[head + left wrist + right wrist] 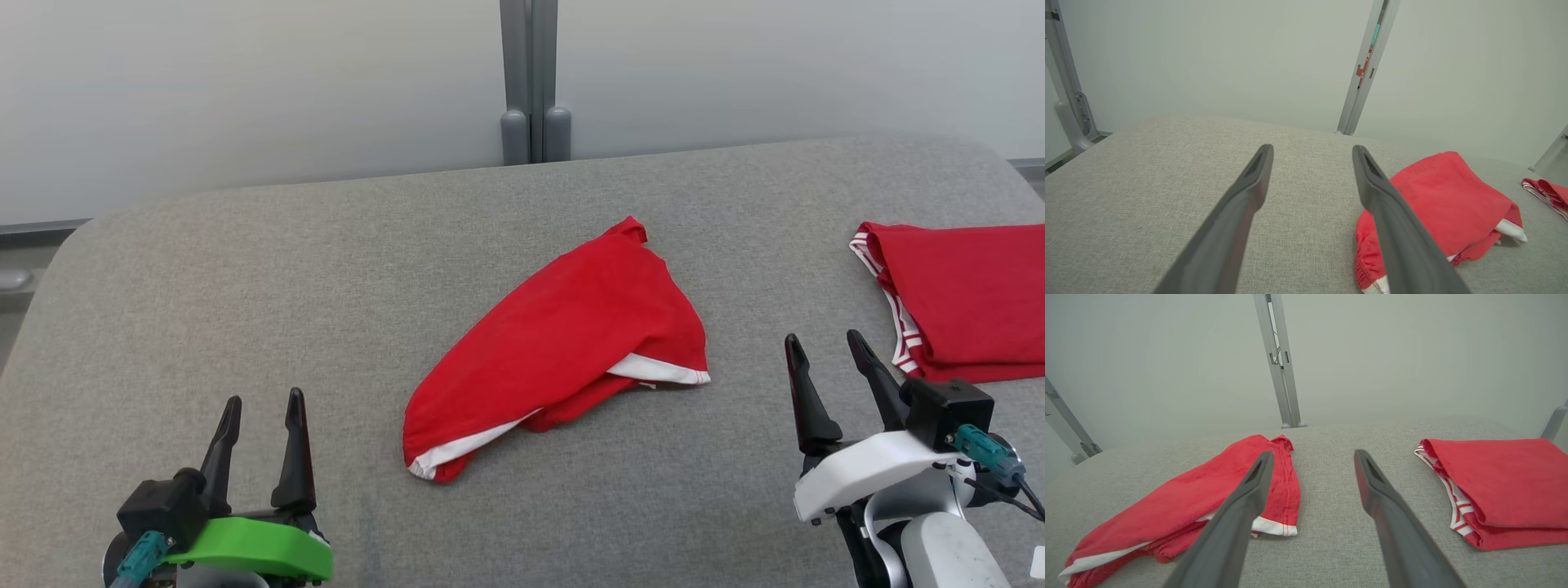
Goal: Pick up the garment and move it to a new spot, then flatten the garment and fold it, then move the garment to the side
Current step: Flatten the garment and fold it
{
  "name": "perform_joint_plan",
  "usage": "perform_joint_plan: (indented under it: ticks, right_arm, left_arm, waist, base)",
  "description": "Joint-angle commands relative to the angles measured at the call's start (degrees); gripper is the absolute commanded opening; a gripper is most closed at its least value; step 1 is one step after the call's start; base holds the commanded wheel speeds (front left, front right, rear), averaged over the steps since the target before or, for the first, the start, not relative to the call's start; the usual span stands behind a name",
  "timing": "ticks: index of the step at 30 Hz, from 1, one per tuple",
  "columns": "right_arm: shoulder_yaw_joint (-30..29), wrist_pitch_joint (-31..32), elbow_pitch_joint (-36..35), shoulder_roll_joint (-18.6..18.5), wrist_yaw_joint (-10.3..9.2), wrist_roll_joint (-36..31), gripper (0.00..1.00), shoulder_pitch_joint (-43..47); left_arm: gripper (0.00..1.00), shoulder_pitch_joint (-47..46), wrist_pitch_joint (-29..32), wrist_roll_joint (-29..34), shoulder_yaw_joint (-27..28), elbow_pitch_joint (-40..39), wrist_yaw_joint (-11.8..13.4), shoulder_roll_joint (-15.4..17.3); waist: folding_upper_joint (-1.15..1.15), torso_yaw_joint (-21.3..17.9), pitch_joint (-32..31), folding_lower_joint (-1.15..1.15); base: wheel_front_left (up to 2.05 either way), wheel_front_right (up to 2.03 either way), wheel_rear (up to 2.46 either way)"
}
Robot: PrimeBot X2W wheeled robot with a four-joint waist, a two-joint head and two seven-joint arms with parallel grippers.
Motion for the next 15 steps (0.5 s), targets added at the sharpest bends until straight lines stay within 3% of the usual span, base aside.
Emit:
perform_joint_plan:
  ticks: [1,8,15]
  right_arm:
    - [0.02,-0.34,0.12,-0.23,-0.09,0.11,1.00,0.67]
    - [0.75,2.41,1.35,-0.25,-0.09,0.35,1.00,-0.43]
    - [1.06,7.12,7.28,-0.05,-0.09,-0.35,1.00,-5.51]
  left_arm:
    - [1.00,0.58,0.02,0.26,0.05,0.16,-0.33,-0.23]
    - [1.00,0.37,1.10,-0.92,-2.53,3.83,-1.34,-0.68]
    - [1.00,-2.92,4.18,-1.60,-9.78,11.81,-2.41,-0.62]
  waist:
    - [0.00,0.11,0.12,0.00]
    - [0.00,0.45,0.82,0.00]
    - [0.00,0.78,3.28,0.00]
  base:
    - [0.00,0.00,0.00]
    - [0.00,0.00,0.00]
    - [0.00,0.00,0.00]
